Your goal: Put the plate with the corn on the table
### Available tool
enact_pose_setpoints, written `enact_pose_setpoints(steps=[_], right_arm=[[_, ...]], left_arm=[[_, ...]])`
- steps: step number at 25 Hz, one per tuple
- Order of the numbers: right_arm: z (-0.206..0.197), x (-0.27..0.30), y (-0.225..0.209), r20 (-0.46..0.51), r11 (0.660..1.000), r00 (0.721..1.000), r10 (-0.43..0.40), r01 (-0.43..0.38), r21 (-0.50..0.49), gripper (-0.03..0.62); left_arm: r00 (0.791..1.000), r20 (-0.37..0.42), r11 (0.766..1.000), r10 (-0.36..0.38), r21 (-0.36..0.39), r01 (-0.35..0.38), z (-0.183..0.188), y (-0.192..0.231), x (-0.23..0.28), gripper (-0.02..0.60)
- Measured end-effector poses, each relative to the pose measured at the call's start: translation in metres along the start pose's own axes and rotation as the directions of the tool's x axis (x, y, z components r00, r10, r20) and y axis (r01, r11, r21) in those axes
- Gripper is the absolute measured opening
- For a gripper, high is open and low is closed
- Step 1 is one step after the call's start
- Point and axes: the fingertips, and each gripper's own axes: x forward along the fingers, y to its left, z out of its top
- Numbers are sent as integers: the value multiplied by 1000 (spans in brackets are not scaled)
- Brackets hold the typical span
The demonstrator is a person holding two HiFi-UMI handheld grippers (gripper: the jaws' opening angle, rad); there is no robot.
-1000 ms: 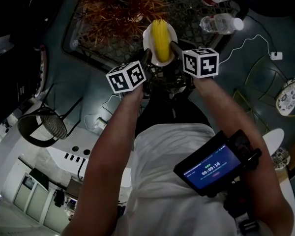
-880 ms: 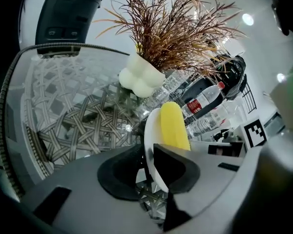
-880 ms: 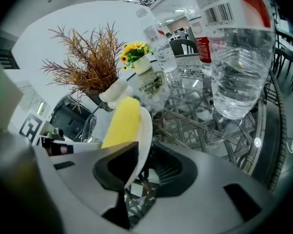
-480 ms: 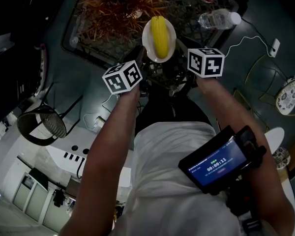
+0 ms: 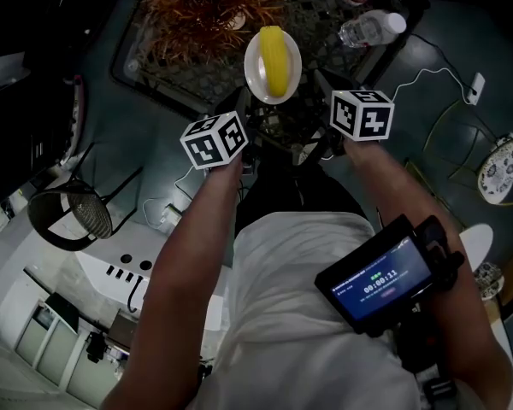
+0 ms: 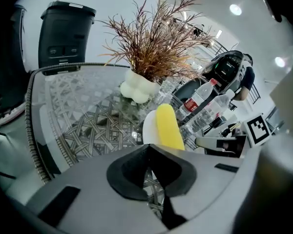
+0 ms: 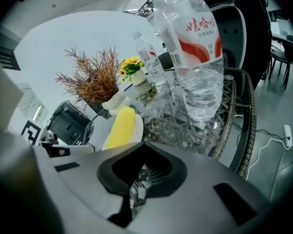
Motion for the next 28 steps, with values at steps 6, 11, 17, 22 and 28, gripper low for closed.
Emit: enact_pose_setpoints(steps=[6,11,17,22,28], right_arm=[[-1,-19,4,14,1000,1000,20,-20,-23,8],[2,-44,12,28,998,999,38,-36,-44,8],[7,-73,18,60,996,996,63,-58,-73,8],[8,-96,28,81,995,994,75,-69,-76,8],[15,-115,40,114,987,983,144,-134,-92,8]], left_arm=[[998,58,1000,-21,-6,21,-1,-12,-21,7],[994,106,1000,-30,10,30,1,-25,-53,8],[988,150,999,-43,21,40,1,-40,-82,8],[985,159,997,-66,45,59,-5,-54,-100,7],[976,196,994,-97,68,85,-3,-75,-111,6]])
